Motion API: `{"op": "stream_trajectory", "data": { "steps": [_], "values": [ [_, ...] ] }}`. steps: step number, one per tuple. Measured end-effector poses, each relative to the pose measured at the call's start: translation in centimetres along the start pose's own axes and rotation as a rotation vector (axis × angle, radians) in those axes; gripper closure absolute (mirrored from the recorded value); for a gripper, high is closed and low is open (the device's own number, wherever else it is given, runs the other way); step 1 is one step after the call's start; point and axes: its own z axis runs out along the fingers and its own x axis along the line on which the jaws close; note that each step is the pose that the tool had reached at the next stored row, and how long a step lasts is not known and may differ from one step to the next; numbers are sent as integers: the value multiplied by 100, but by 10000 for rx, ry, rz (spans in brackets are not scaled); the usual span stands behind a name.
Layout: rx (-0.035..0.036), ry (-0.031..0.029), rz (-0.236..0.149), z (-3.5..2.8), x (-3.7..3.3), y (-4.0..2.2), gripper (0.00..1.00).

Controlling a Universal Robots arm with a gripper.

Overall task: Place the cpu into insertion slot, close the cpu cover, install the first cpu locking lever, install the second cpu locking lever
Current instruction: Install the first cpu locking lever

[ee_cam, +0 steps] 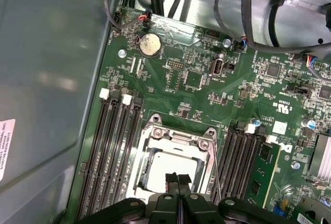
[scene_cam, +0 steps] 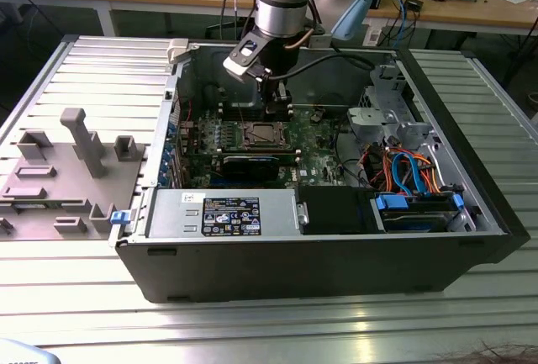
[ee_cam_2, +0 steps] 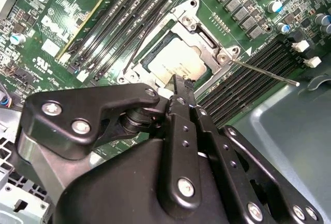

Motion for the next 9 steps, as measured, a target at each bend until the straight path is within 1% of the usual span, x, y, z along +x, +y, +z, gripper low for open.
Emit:
{"op": "stream_trajectory", "data": {
  "steps": [2,9],
  "values": [
    [-10,-7,-187,0,0,0,89],
    [-24,-19,-490,0,0,0,89]
  ]
}}
